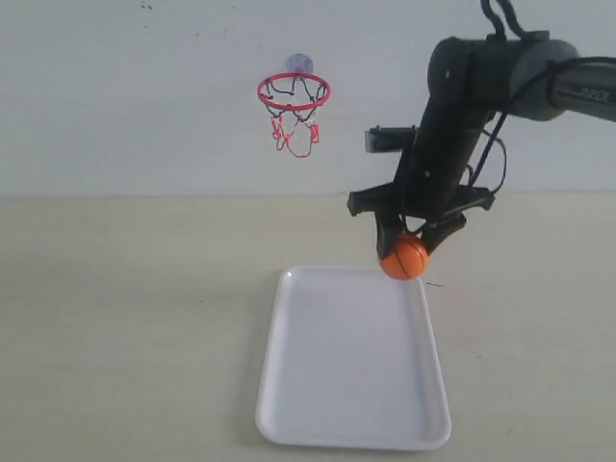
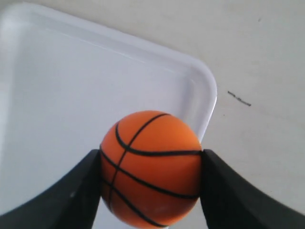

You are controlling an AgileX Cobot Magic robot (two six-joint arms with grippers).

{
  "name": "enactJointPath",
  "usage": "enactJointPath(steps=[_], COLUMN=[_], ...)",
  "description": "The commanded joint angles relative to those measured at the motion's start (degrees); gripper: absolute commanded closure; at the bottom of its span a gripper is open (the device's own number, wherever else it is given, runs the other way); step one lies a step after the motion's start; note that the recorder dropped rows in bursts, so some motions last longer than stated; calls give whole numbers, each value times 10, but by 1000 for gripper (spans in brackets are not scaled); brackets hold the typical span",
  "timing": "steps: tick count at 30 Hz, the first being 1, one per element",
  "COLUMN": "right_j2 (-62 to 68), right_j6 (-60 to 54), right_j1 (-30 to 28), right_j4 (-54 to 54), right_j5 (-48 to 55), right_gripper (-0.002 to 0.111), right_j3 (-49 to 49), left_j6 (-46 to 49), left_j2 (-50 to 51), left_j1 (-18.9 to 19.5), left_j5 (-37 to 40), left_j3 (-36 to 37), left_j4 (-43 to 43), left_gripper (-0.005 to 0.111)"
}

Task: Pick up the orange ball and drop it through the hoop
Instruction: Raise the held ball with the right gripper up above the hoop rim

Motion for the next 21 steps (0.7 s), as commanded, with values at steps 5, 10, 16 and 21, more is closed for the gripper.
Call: enactJointPath(steps=[5, 10, 16, 21], right_j2=[-6, -6, -6, -4], right_j6=[-13, -14, -83, -99], right_j1=[0, 0, 0, 0], right_j4=[-6, -6, 22, 31], right_j5=[16, 16, -4, -41], right_gripper=[108, 108, 108, 108], right_j3=[-114, -116, -116, -116], left_j6=[2, 2, 2, 2], left_j2=[-1, -1, -1, -1], left_j1=[-1, -1, -1, -1], left_j5=[2, 2, 2, 2], left_j3=[1, 1, 1, 1], left_j4=[3, 3, 3, 3], left_gripper=[103, 103, 103, 103])
